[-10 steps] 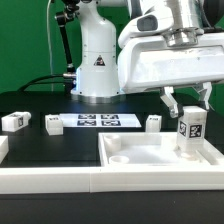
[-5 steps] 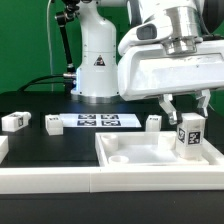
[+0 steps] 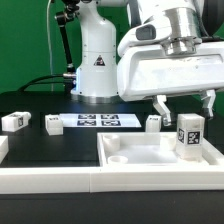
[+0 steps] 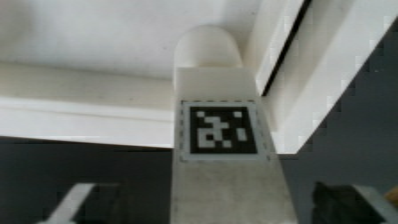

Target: Assemble square table

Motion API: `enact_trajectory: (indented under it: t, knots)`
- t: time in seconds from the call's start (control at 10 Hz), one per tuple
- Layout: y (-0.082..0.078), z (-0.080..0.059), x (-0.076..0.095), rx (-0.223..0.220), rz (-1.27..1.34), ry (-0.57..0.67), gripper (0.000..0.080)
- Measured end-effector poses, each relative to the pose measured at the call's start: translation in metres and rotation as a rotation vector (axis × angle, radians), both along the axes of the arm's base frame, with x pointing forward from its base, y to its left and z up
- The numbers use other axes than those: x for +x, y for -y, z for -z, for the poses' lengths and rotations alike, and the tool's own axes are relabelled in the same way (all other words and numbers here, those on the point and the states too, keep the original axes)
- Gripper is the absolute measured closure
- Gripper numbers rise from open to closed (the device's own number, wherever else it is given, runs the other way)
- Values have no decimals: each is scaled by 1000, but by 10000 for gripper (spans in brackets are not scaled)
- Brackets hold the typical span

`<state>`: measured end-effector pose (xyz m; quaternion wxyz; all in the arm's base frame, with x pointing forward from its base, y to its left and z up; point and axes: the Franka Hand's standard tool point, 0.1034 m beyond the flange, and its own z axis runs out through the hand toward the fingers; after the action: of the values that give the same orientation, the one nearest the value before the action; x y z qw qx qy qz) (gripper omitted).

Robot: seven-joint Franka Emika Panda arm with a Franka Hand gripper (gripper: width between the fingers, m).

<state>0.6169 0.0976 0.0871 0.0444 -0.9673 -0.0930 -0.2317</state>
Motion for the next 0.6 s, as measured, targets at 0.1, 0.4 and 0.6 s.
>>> enact_trajectory:
  t: [0.1,0.4,0.6]
  knots:
    - [0,0,0,0,0,0,179]
    - [0,0,0,0,0,0,151]
    - [1,-4,0,1,-2,-13,150]
